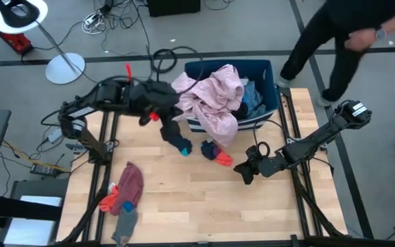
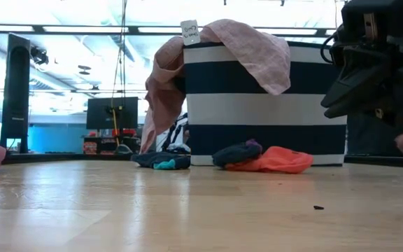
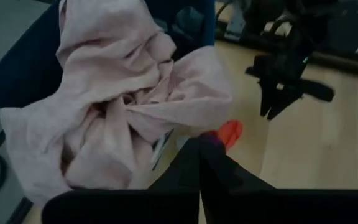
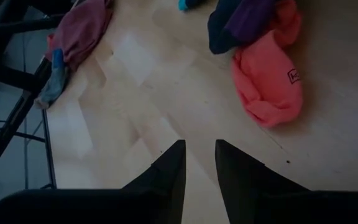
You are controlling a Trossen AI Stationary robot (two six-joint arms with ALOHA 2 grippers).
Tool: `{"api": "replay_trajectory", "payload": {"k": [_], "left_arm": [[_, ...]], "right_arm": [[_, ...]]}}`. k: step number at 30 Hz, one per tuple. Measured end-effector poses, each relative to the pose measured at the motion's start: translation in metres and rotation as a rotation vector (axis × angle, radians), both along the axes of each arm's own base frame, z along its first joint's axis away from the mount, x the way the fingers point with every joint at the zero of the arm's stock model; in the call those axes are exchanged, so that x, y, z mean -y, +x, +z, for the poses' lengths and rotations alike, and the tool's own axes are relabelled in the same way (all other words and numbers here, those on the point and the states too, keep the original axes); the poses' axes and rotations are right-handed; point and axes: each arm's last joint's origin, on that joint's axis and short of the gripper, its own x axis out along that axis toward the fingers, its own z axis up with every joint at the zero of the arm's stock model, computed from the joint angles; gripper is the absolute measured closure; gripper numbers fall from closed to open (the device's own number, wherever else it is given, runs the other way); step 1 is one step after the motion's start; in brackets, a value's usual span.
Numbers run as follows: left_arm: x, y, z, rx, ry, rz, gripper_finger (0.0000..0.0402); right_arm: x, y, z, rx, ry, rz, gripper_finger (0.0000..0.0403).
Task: Sort clothes
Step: Put the pink polo shirt into the blue bin
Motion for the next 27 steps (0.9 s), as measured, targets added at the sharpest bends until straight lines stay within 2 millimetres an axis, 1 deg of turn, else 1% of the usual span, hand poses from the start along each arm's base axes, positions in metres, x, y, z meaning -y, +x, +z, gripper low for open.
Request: {"api": "replay_trajectory", "payload": {"k": [2, 4, 7, 11, 15, 19, 21, 24, 27], "left_arm": [[0.008, -0.006, -0.004, 0.039, -0.007, 0.013, 0.0400], [0.016, -0.012, -0.013, 0.073, -0.026, 0.024, 0.0400], [0.023, -0.019, -0.036, 0.135, -0.067, 0.036, 0.0401], [0.024, -0.031, -0.077, 0.202, -0.132, 0.102, 0.0401], [0.024, -0.037, -0.125, 0.243, -0.194, 0.133, 0.0401], [0.015, -0.041, -0.169, 0.246, -0.226, 0.192, 0.0401], [0.009, -0.042, -0.191, 0.215, -0.225, 0.216, 0.0401], [-0.002, -0.042, -0.216, 0.216, -0.241, 0.237, 0.0401], [-0.017, -0.044, -0.242, 0.199, -0.244, 0.253, 0.0401]], "right_arm": [[0.000, 0.000, 0.000, 0.003, 0.002, 0.002, 0.0314], [-0.001, 0.000, 0.001, 0.008, 0.006, 0.004, 0.0314], [-0.001, 0.000, 0.001, 0.005, 0.012, 0.013, 0.0314], [-0.002, 0.000, 0.001, 0.003, 0.021, 0.034, 0.0314], [-0.002, 0.001, 0.001, 0.002, 0.027, 0.041, 0.0314], [-0.002, 0.001, 0.001, 0.001, 0.028, 0.043, 0.0314], [-0.002, 0.001, 0.001, 0.006, 0.035, 0.040, 0.0314], [-0.002, 0.001, 0.002, 0.011, 0.041, 0.038, 0.0314], [-0.001, 0.002, 0.002, 0.014, 0.055, 0.023, 0.0314]]}}
